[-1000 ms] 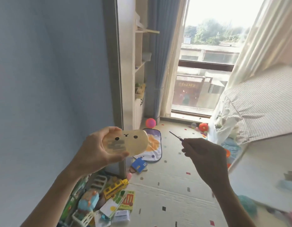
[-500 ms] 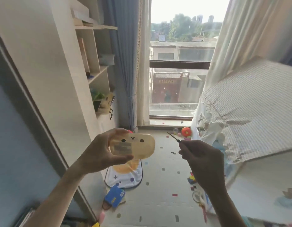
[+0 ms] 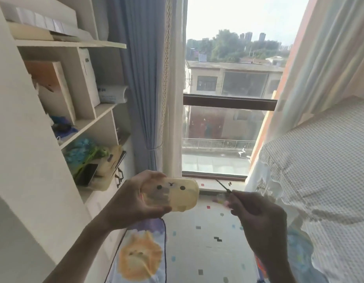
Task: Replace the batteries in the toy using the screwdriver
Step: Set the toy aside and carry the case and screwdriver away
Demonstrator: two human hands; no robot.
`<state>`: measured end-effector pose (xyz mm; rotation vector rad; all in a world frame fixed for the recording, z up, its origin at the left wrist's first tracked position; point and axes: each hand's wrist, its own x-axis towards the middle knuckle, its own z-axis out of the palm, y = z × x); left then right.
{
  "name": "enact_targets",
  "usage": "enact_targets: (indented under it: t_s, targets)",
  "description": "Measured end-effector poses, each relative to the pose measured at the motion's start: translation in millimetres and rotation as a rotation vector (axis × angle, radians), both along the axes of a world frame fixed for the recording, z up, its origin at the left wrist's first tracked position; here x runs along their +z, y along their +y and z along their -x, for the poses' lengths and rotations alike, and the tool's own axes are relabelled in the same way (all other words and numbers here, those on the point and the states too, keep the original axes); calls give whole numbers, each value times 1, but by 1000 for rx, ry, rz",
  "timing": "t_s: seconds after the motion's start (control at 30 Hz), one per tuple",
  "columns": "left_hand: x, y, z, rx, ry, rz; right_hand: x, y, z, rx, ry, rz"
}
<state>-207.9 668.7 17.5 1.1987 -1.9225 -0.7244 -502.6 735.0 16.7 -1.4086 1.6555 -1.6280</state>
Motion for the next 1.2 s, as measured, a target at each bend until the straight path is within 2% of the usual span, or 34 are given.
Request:
enact_targets:
  t_s: [0.27,0.57,0.77,0.93,1.2]
  targets:
    - [13,-188,6,106,52,-16,14,-227,19,118,-24,8]
    - [14,-378,-28,223,60,-38,19,-446,-11,207,21,-43]
    - [8,-496,-79,313,96,-22,23,-589,-66,276,39,-38]
    - [17,-569,-135,452,75,12,33,-699,-127,427,88,-41]
    - [3,-607,-221,871,-29,6,27,-845,-265,792,299,75]
